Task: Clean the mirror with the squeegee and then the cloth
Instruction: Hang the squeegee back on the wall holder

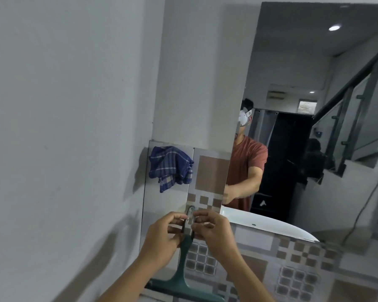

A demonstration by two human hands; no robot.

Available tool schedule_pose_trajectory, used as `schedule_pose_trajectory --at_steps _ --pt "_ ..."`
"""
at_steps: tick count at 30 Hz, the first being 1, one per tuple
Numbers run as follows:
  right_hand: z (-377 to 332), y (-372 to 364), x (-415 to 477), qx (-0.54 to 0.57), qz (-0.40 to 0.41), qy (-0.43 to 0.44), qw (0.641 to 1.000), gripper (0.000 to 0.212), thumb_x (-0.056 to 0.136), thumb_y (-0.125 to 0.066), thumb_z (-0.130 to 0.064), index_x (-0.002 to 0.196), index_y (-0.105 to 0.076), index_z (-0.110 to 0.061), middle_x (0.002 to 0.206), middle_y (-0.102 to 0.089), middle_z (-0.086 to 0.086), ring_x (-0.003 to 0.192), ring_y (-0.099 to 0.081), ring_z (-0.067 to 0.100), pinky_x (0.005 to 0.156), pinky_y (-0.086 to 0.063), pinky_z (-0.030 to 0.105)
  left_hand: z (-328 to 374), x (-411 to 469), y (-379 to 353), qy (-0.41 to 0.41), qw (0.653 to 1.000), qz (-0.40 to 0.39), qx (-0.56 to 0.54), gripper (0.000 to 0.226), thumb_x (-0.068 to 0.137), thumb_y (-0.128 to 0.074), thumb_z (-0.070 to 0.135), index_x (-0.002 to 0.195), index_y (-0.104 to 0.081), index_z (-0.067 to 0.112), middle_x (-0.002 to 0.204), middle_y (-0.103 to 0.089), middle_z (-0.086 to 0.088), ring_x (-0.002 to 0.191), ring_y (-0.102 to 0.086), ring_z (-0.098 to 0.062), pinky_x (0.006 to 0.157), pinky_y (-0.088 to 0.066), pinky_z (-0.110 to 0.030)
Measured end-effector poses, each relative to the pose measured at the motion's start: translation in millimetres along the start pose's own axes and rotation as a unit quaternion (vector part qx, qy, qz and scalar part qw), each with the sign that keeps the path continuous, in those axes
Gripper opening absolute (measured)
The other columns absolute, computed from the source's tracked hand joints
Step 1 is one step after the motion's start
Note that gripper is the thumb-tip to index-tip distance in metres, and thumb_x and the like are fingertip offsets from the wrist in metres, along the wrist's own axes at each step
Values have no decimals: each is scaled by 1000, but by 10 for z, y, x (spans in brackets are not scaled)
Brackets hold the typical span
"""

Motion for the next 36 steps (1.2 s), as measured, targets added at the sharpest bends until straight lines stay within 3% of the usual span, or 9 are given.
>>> schedule_pose_trajectory --at_steps 3,7,14,18,22,26,29,32,36 --pt "92 -34 126 -1 26 4 1000 24 89 -71 1 104 -70 -17 93 -74 2 83 -73 12 74 -63 31 -107 140 -12 -6 1000 17 10 46 84 -73 -1 104 -65 39 102 -69 19 96 -67 -3 83 -61 -31" --pt "244 -38 288 -6 62 0 998 27 90 -71 -1 100 -71 -26 93 -76 -1 86 -74 13 78 -63 36 -224 303 -97 -24 998 44 32 53 84 -73 -1 107 -61 45 105 -68 21 97 -62 9 83 -56 -17" --pt "581 -92 448 -43 70 -18 996 30 93 -66 -2 103 -68 -31 100 -74 -11 94 -70 7 85 -61 29 -684 471 -328 10 997 70 7 49 82 -76 3 110 -62 40 106 -70 18 97 -67 -1 87 -59 -27" --pt "707 -107 499 -45 73 -27 996 32 93 -66 -2 96 -67 -33 97 -73 -12 90 -70 6 74 -60 23 -834 513 -377 10 997 80 0 54 81 -74 -5 104 -59 41 102 -70 15 94 -69 -2 83 -59 -25" --pt "791 -119 521 -42 80 -30 996 33 92 -67 1 98 -71 -31 96 -74 -12 93 -70 8 86 -61 34 -841 538 -377 -4 995 100 21 51 82 -73 -4 102 -58 40 103 -69 15 94 -67 0 83 -58 -22" --pt "798 -142 489 -40 78 -23 996 30 91 -69 0 103 -72 -28 98 -74 -11 96 -69 9 90 -60 36 -855 519 -379 -18 994 100 34 44 83 -73 -1 107 -60 34 105 -68 15 96 -66 -1 86 -58 -23" --pt "772 -142 445 -61 51 -23 997 30 93 -67 0 111 -71 -24 104 -73 -13 100 -67 6 94 -57 28 -860 489 -355 -17 994 93 52 44 84 -72 -3 107 -61 33 105 -68 17 97 -66 -1 86 -58 -23" --pt "669 -133 377 -109 30 -9 993 37 94 -64 2 125 -66 -19 104 -68 -16 97 -65 0 81 -52 8 -811 444 -243 -5 992 109 65 44 84 -72 -2 108 -59 33 105 -64 20 100 -65 -5 83 -55 -17" --pt "368 -101 318 -157 40 11 987 38 98 -59 -2 130 -62 -22 106 -67 -13 90 -62 0 71 -51 7 -609 404 -88 -15 992 103 78 35 87 -71 1 108 -62 29 106 -66 15 99 -65 -6 85 -58 -21"
Point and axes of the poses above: each hand's wrist, its own x-axis towards the middle knuckle, its own y-axis out of the back of the hand, z = x × y, the point moved 9 cm from there along x, towards the middle knuckle
